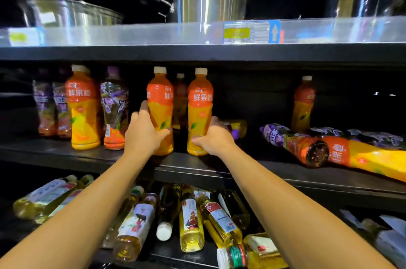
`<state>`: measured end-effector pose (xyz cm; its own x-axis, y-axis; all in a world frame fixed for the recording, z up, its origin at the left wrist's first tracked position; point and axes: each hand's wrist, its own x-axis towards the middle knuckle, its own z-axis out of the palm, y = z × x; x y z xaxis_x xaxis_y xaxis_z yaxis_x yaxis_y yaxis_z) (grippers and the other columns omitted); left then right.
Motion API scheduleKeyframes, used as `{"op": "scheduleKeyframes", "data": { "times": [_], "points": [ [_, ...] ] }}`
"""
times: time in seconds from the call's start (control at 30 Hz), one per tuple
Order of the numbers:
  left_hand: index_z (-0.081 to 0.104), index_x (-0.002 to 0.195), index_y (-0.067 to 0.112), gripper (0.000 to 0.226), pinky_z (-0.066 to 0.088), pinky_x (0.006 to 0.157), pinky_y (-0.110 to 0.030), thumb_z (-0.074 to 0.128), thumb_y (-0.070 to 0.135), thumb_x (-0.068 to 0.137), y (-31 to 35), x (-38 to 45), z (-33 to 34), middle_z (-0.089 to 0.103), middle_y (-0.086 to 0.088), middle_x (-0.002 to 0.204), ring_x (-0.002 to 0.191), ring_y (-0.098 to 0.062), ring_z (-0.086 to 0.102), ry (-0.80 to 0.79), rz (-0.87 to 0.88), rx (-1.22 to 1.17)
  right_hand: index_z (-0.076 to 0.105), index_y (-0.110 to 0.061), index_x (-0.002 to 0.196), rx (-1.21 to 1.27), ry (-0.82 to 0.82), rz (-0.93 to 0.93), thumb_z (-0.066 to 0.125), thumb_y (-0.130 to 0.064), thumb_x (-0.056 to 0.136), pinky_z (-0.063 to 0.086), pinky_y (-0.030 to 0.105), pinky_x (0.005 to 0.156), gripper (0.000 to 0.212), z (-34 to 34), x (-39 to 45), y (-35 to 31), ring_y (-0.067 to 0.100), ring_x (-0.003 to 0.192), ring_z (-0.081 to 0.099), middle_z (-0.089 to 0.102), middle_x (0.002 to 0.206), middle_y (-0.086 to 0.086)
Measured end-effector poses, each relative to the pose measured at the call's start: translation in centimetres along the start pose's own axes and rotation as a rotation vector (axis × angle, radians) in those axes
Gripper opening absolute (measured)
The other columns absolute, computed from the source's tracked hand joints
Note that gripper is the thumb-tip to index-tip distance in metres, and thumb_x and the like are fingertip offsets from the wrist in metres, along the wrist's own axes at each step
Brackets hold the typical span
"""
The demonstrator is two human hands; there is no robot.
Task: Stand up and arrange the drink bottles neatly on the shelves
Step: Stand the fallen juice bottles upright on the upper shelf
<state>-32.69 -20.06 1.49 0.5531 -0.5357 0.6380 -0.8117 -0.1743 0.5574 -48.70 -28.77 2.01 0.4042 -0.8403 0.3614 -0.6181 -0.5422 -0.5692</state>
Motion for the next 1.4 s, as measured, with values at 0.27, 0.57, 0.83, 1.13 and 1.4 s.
{"op": "scheduleKeyframes", "data": {
  "times": [0.27,0.57,0.83,1.13,1.4],
  "points": [
    [0.014,0.154,0.018,0.088,0.045,0.093,-0.053,0.071,0.032,0.087,-0.8,1.4,1.3,0.039,-0.018,0.142,0.118,-0.045,0.051,-0.002,-0.038,0.04,0.026,-0.01,0.139,-0.063,-0.027,0.073,0.069,-0.024,0.09,0.045,0.044,0.093,0.067,3.3,3.9,-3.6,0.036,0.121,0.052,0.051,0.131,0.016],
    [0.033,0.146,0.013,0.074,0.043,0.087,-0.04,0.073,0.025,0.085,-0.2,0.6,0.9,0.044,-0.014,0.133,0.111,-0.034,0.053,0.109,0.035,-0.081,0.055,-0.022,0.13,-0.365,0.177,-0.096,0.062,-0.037,0.091,0.045,0.035,0.091,0.042,-2.4,3.7,1.3,0.027,0.119,0.05,0.051,0.129,0.003],
    [0.047,0.142,0.02,0.067,0.039,0.093,-0.026,0.076,0.027,0.082,4.9,-0.7,4.0,0.054,-0.008,0.133,0.118,-0.024,0.054,-0.106,0.404,-0.118,0.058,-0.01,0.122,-0.514,-0.064,0.066,0.056,-0.041,0.095,0.042,0.03,0.077,0.042,-4.1,4.0,7.0,0.034,0.109,0.059,0.058,0.127,0.015],
    [0.028,0.151,0.031,0.092,0.036,0.107,-0.033,0.08,0.032,0.075,8.6,-0.6,7.7,0.039,0.0,0.146,0.131,-0.022,0.038,-0.375,0.561,-0.065,0.064,-0.021,0.067,-0.191,0.444,-0.056,0.062,-0.042,0.074,0.046,0.026,0.056,0.023,-10.1,-2.3,5.8,0.016,0.066,0.06,0.061,0.061,-0.005],
    [0.048,0.134,0.024,0.074,0.047,0.085,-0.015,0.086,0.029,0.07,10.0,-2.0,5.9,0.064,0.012,0.111,0.1,-0.003,0.061,-0.32,0.515,-0.463,0.072,-0.024,0.089,0.384,0.549,-0.395,0.068,-0.041,0.083,0.052,0.024,0.063,0.018,-12.2,-4.9,3.6,0.011,0.068,0.063,0.067,0.071,0.002]
  ]
}}
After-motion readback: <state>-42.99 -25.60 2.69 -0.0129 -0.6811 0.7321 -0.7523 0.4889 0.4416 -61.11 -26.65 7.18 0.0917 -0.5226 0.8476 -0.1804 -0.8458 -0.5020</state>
